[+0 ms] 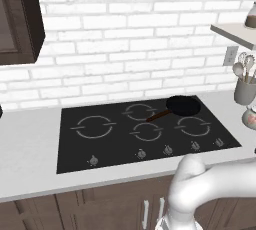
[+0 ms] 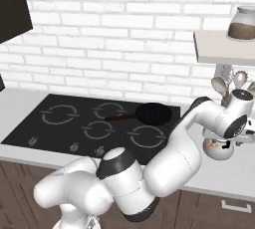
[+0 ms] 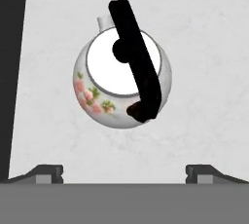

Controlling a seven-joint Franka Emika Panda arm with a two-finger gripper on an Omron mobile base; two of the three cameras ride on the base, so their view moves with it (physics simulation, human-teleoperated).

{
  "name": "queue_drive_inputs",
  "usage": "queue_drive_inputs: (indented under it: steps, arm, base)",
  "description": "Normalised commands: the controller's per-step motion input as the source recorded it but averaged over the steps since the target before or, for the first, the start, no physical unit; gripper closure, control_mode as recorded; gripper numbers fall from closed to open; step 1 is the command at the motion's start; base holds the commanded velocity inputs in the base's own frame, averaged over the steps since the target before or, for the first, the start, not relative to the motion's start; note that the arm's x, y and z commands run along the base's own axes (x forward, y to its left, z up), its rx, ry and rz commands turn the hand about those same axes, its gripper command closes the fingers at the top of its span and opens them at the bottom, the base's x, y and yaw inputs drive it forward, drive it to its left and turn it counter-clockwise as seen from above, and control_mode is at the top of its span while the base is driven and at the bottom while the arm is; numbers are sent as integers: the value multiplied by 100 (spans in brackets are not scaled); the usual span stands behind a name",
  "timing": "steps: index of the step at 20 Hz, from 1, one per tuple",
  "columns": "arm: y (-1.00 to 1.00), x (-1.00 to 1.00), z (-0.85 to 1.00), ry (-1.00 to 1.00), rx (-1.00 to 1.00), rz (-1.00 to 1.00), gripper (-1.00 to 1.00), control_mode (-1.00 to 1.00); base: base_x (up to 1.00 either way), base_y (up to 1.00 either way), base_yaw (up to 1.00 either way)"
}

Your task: Pick the kettle from the counter and place it on a stove burner. Then turn the burner on.

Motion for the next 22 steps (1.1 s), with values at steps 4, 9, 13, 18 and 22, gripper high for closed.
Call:
queue_drive_inputs:
  steps: [4, 9, 13, 18, 22]
  arm:
    - [-24, 19, -25, -10, 0, -1, -100, -100]
    - [-12, 23, -22, -15, 0, -1, -100, -100]
    - [0, 35, -14, -13, 0, -1, -100, -100]
    - [0, 42, -17, -11, 0, 0, 100, -100]
    - [0, 11, -4, -1, 0, 0, 100, -100]
  base:
    - [0, 0, 0]
    - [0, 0, 0]
    - [0, 0, 0]
    - [0, 0, 0]
    - [0, 0, 0]
